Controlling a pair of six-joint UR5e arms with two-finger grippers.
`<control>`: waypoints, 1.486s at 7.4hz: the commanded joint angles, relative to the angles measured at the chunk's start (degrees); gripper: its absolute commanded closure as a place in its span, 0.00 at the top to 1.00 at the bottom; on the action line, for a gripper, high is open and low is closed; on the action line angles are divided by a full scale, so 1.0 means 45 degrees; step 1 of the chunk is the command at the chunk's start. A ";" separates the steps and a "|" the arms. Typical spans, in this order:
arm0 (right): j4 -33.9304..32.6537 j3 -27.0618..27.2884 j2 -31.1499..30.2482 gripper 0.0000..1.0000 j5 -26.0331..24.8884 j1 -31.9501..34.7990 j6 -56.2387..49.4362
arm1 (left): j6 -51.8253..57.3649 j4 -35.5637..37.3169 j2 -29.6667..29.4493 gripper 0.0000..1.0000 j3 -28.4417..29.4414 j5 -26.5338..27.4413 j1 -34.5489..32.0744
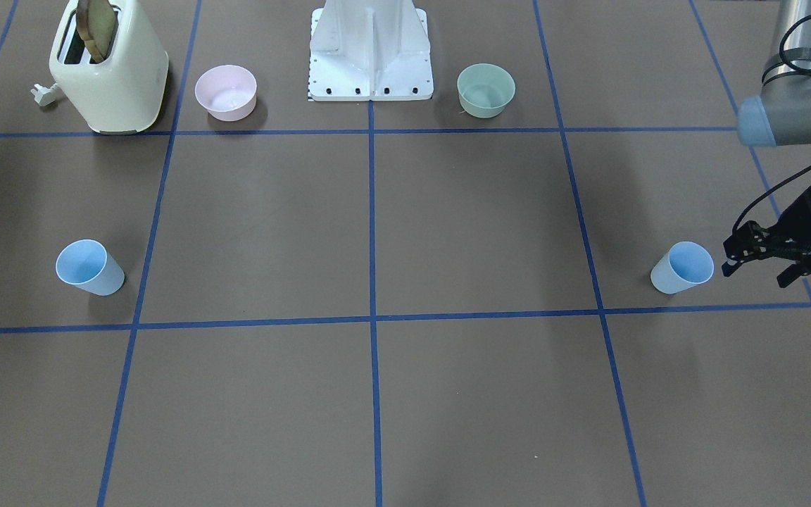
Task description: Stack blue cups with both arms
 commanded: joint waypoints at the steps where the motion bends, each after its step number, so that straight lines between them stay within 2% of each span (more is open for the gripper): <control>1: 0.0000 0.0004 -0.0012 1.00 0.0000 0.0006 0.0001 | 0.0028 -0.0116 0.0009 0.82 0.0040 0.0015 0.0526; 2: 0.0000 0.0004 -0.0031 1.00 0.0000 0.0006 0.0001 | 0.0028 -0.0116 0.0009 0.74 0.0059 0.0034 0.0664; 3: 0.0000 0.0004 -0.0031 1.00 0.0020 0.0006 0.0020 | 0.0047 -0.0116 0.0009 0.73 0.0098 0.0034 0.0782; 5: 0.0000 0.0004 -0.0031 1.00 0.0001 0.0005 0.0020 | 0.0048 -0.0174 0.0029 0.64 0.0118 0.0034 0.1036; 6: 0.0000 0.0004 -0.0031 1.00 0.0000 -0.0014 0.0117 | 0.0009 -0.0310 0.0048 0.37 0.0060 0.0034 0.1056; 7: 0.0000 0.0004 -0.0031 1.00 0.0020 -0.0014 0.0176 | 0.0028 -0.0311 0.0068 0.01 0.0059 0.0034 0.1056; 8: 0.0000 0.0004 -0.0031 1.00 0.0020 -0.0014 0.0196 | 0.0009 -0.0330 0.0087 0.00 0.0001 0.0034 0.1056; 9: 0.0000 0.0004 -0.0031 1.00 0.0020 0.0005 0.0196 | -0.0069 -0.0137 0.0126 0.00 -0.0676 -0.0082 0.1037; 10: 0.0000 0.0004 -0.0031 1.00 0.0020 -0.0014 0.0196 | -0.0108 0.1489 -0.0067 0.00 -0.1901 -0.0295 0.1018; 11: 0.0000 0.0004 -0.0031 1.00 0.0020 0.0005 0.0254 | -0.0689 0.4348 -0.1229 0.00 -0.3093 -0.0182 0.1037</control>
